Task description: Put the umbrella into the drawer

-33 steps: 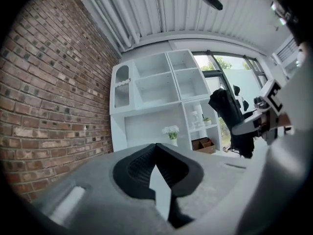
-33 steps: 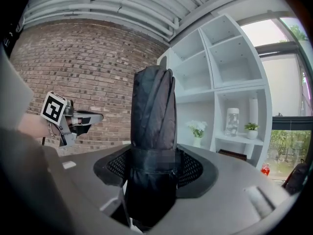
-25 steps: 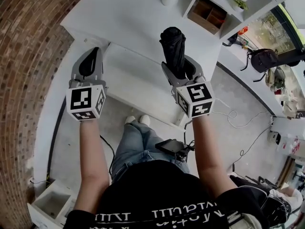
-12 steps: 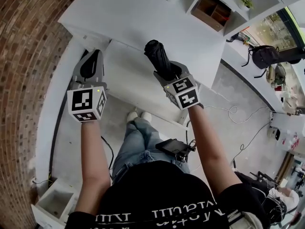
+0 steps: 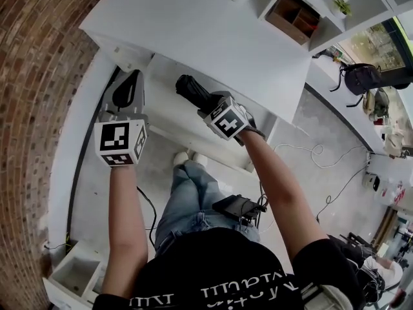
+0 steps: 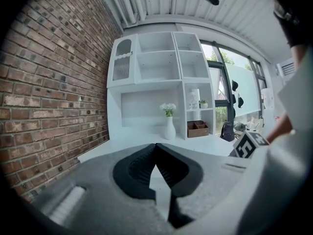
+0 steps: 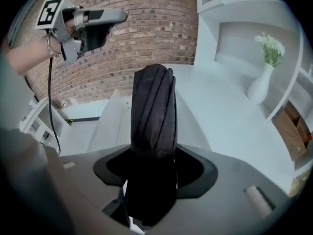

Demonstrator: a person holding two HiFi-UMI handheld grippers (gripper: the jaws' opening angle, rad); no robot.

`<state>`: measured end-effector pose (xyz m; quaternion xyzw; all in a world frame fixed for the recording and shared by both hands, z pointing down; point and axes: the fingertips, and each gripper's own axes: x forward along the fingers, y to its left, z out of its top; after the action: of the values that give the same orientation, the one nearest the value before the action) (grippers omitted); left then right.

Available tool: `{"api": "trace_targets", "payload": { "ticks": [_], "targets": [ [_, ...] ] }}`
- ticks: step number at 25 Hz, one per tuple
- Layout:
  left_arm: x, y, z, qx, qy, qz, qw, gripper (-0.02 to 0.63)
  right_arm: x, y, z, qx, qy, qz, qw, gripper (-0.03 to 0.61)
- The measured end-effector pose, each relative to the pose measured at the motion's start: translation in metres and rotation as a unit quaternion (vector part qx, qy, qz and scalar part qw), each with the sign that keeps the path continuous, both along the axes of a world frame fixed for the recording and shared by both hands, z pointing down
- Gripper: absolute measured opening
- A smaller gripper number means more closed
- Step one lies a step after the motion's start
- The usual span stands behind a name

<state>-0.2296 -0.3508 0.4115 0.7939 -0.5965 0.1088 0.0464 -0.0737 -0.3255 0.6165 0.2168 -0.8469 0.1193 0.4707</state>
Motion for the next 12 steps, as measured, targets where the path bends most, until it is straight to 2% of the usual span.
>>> {"api": "trace_targets", "payload": {
  "ticks": [6, 12],
  "targets": [
    [0.004, -0.009, 0.005, -0.008, -0.006, 0.013, 0.9999, -0.002, -0.005, 0.008, 0.046, -0.057, 0.069, -0.043, 0.995, 0.259],
    [0.006, -0.012, 0.013, -0.018, -0.005, 0.018, 0.9997, -0.002, 0.004, 0.014, 0.089, -0.119, 0.136, -0.057, 0.982, 0.261]
  ]
}}
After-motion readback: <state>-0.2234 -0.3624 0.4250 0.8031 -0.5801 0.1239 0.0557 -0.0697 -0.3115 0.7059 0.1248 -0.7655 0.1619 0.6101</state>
